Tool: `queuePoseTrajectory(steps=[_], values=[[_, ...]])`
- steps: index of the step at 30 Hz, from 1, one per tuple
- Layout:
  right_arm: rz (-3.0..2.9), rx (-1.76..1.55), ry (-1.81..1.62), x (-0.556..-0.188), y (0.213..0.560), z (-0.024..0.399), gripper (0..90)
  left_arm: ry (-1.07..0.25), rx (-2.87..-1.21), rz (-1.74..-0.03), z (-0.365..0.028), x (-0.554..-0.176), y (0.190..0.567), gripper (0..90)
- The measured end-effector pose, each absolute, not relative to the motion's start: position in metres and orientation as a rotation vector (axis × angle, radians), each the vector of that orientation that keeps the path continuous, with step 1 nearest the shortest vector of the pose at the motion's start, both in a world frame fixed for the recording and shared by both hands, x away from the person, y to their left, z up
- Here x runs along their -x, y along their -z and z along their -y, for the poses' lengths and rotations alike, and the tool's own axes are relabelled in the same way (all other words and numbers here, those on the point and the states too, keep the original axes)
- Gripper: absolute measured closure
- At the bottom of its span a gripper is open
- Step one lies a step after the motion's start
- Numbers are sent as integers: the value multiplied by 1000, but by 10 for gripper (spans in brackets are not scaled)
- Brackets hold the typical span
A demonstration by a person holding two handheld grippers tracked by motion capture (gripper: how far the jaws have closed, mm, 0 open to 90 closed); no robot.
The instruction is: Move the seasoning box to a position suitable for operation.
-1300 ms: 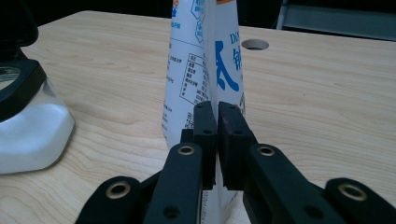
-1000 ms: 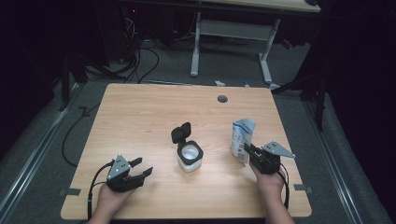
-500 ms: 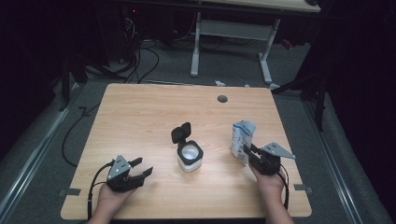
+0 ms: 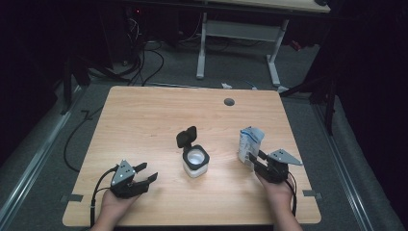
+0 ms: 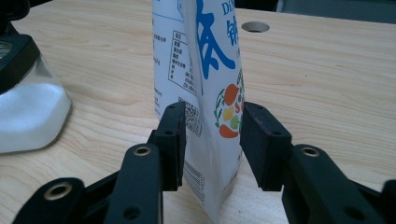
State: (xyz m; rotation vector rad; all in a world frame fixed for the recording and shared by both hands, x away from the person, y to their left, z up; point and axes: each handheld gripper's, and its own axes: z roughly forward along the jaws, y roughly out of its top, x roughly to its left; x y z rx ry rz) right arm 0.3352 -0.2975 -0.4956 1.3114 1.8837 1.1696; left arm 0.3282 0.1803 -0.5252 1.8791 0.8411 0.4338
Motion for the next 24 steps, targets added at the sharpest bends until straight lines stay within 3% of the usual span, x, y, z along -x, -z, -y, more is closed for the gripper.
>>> queuePoseTrajectory(steps=[8, 24], values=[[-1894, -1293, -1155, -330, 494, 296, 555, -426, -1887, -843, -179, -328, 525, 407], [-1908, -1287, -1125, -306, 500, 300, 542, -414, -1872, -870, -177, -330, 525, 399]])
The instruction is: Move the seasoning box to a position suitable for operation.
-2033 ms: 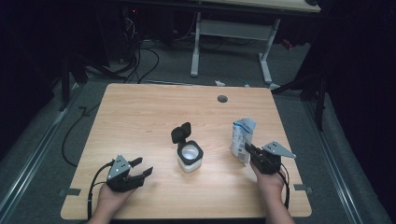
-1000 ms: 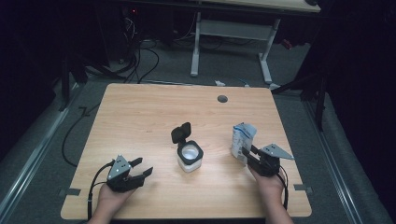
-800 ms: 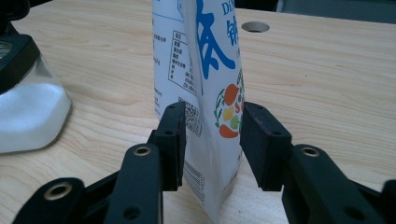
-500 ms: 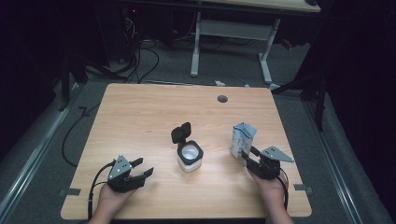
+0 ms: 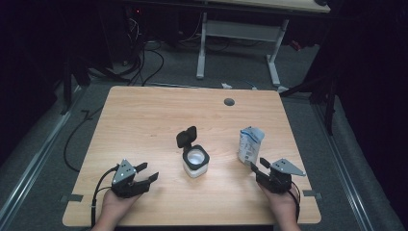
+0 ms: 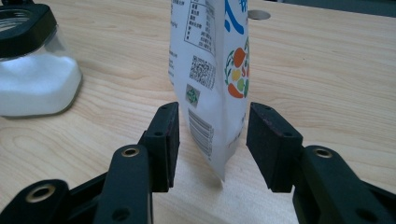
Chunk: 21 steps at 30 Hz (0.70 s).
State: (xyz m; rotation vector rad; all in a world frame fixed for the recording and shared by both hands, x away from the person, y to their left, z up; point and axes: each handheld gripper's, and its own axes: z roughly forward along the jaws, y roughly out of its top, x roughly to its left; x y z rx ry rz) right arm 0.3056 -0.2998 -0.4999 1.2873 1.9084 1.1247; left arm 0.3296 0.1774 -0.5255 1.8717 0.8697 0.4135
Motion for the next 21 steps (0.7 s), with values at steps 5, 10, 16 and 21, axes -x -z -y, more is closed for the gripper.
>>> queuePoseTrajectory(steps=[5, 10, 16, 21], values=[[-1910, -1285, -1126, -297, 501, 300, 541, -411, -1874, -868, -176, -330, 526, 401], [-1918, -1280, -1126, -289, 503, 298, 534, -408, -1873, -869, -176, -329, 525, 402], [-1941, -1259, -1127, -281, 505, 292, 527, -405, -1871, -870, -176, -329, 525, 402], [-1971, -1237, -1132, -278, 508, 283, 536, -399, -1867, -875, -176, -329, 524, 399]])
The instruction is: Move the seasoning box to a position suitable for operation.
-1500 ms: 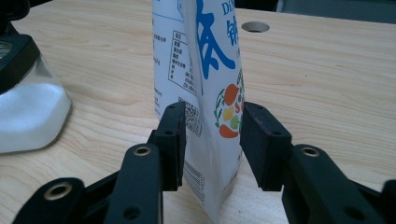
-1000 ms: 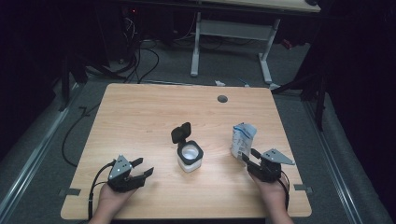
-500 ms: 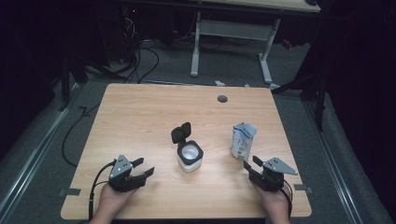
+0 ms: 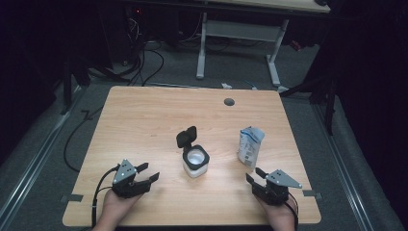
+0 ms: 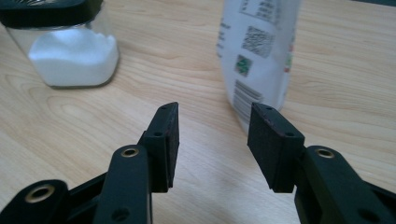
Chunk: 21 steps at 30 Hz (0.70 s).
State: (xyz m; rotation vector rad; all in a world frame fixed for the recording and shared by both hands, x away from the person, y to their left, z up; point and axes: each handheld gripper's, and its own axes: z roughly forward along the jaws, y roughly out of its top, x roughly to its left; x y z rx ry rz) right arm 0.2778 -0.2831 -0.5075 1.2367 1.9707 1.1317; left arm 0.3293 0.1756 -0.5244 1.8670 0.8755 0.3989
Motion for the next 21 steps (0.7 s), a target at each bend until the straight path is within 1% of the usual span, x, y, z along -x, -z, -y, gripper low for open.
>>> queuePoseTrajectory(steps=[6, 13, 15, 19, 21], values=[[-2015, -1216, -1143, -281, 512, 269, 563, -402, -1849, -889, -174, -329, 523, 398], [-2061, -1194, -1143, -292, 515, 246, 650, -423, -1860, -906, -170, -329, 521, 417], [-2077, -1187, -1140, -297, 515, 240, 679, -430, -1871, -905, -168, -329, 521, 434], [-2091, -1177, -1159, -306, 515, 228, 704, -431, -1870, -914, -163, -330, 521, 475], [-2097, -1159, -1152, -310, 515, 222, 725, -435, -1870, -919, -160, -332, 520, 511]])
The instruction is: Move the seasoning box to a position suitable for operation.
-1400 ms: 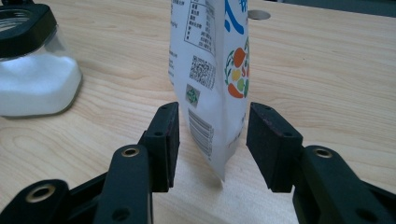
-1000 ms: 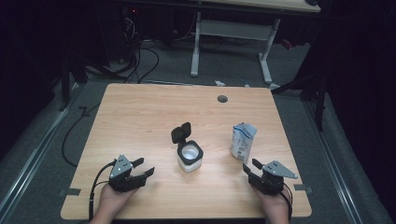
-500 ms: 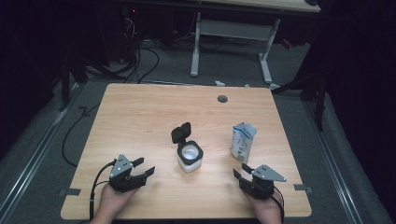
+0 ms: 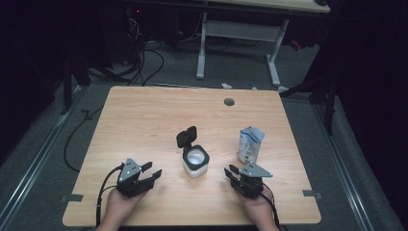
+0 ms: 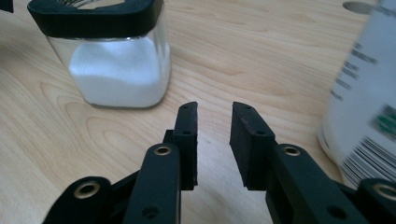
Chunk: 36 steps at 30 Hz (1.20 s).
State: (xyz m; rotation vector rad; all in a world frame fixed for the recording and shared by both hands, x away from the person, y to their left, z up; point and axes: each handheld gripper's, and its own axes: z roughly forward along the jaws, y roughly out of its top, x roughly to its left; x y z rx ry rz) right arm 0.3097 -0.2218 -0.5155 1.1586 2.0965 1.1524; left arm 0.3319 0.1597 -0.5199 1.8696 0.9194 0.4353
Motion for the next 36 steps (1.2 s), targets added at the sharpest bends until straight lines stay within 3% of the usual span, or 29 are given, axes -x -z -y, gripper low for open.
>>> queuePoseTrajectory(steps=[7, 15, 19, 27, 36], values=[[-2128, -1127, -1158, -319, 519, 207, 754, -433, -1866, -937, -148, -340, 516, 592], [-2140, -1123, -1144, -328, 520, 199, 769, -432, -1846, -975, -139, -348, 511, 604], [-2165, -1117, -1164, -330, 519, 192, 801, -435, -1850, -975, -135, -350, 509, 655], [-2161, -1119, -1200, -333, 516, 183, 898, -442, -1838, -975, -123, -364, 496, 847], [-2173, -1087, -1184, -327, 520, 180, 892, -437, -1798, -993, -110, -382, 480, 886]])
